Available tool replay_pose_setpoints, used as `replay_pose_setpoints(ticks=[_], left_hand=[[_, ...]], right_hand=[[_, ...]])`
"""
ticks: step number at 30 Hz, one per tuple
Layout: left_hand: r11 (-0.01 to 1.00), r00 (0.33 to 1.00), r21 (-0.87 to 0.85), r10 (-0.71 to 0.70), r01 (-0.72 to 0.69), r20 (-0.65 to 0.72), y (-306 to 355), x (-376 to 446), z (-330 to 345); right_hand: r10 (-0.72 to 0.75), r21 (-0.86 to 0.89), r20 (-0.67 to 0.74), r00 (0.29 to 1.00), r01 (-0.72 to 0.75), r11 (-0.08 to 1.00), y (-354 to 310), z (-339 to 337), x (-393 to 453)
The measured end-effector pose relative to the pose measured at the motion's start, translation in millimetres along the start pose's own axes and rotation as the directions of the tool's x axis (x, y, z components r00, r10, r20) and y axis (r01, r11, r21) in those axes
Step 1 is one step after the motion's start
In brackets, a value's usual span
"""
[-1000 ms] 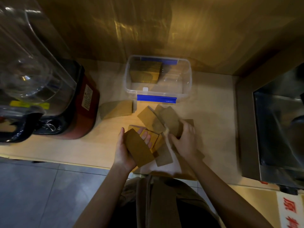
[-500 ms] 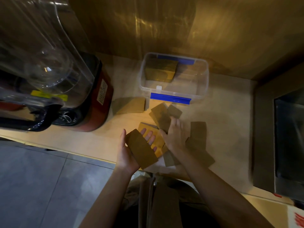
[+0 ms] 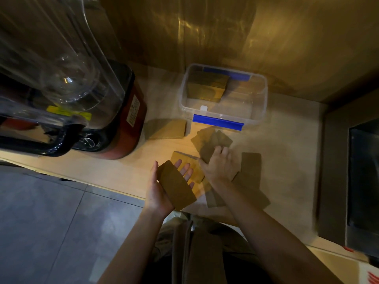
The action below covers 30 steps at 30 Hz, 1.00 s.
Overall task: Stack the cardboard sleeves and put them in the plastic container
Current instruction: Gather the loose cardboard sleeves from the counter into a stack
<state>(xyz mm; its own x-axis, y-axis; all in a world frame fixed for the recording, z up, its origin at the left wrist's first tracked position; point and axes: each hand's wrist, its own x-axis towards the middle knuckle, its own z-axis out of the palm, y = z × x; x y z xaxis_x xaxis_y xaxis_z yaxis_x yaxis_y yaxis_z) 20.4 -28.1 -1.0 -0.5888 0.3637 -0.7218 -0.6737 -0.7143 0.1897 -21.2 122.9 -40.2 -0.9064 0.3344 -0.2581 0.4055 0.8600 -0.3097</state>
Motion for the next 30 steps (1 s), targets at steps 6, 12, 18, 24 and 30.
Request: replay_pose_setpoints(ticks=[6,12,18,24,30], left_hand=[[1.000,1.000,0.000,-0.001,0.001,0.003,0,-1,-1],[1.000,1.000,0.008,-0.005,0.005,-0.002,1,-1,-1],[1.000,1.000,0.028,-0.015,0.014,0.023,-1,2,4],[0.991,0.995,0.124,0.030,-0.042,0.097,-3,4,9],[0.996,0.993,0.067,0.058,-0.065,0.100,-6,8,8]], right_hand=[[0.029,-0.033,0.053,0.998,-0.027,0.999,-3,0,5],[-0.003,-0.050,0.131,0.991,0.009,0.999,2,-10,7],[-0.027,0.122,0.140,0.990,0.010,0.993,8,-35,-1],[-0.234,0.421,0.117,0.965,0.165,0.892,0,-63,-53],[-0.273,0.344,0.135,0.952,0.214,0.914,-13,-57,-88]])
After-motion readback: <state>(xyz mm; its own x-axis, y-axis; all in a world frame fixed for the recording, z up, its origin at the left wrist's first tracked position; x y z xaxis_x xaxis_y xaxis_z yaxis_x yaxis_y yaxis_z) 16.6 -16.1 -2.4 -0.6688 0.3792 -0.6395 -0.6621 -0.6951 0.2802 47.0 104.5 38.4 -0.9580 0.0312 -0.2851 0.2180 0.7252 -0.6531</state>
